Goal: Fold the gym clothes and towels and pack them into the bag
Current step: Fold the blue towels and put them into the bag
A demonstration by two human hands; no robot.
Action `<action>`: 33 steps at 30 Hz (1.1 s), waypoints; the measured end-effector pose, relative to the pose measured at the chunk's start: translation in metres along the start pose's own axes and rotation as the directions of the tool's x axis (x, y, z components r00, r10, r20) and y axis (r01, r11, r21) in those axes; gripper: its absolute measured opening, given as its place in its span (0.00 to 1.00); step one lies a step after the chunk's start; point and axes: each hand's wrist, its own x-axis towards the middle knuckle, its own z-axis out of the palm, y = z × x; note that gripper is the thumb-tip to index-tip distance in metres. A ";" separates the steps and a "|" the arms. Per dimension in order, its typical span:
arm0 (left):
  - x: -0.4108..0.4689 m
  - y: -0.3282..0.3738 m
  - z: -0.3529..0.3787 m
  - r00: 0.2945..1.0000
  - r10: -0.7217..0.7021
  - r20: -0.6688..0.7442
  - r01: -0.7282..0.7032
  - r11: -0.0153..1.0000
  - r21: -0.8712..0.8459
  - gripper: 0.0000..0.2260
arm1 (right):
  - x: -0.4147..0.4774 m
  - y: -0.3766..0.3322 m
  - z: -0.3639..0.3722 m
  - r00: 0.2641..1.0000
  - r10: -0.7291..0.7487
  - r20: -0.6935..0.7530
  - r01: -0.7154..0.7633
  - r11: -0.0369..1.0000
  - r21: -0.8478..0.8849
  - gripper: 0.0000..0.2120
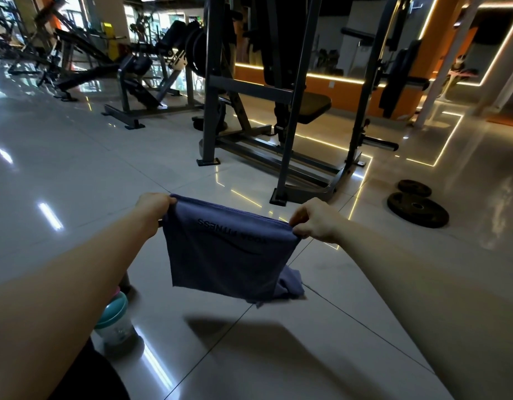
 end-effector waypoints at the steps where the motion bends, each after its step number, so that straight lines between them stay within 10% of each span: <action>1: 0.000 0.000 0.000 1.000 -0.002 0.001 0.002 1.000 0.001 0.13 | 0.000 0.000 0.000 1.000 -0.001 0.009 0.001 1.000 -0.001 0.05; 10: 0.003 -0.003 0.000 1.000 0.010 0.015 -0.011 1.000 0.026 0.10 | -0.005 -0.001 -0.008 0.996 0.074 -0.051 -0.057 0.960 0.276 0.02; 27: -0.003 -0.008 -0.002 0.963 0.248 0.108 -0.258 0.962 0.086 0.06 | 0.003 0.011 -0.014 0.972 0.164 -0.166 -0.115 0.956 0.270 0.04; 33: -0.005 -0.015 -0.006 0.922 0.235 0.308 -0.320 0.910 0.264 0.06 | 0.005 0.025 -0.014 0.985 0.173 0.029 -0.171 0.984 -0.039 0.10</action>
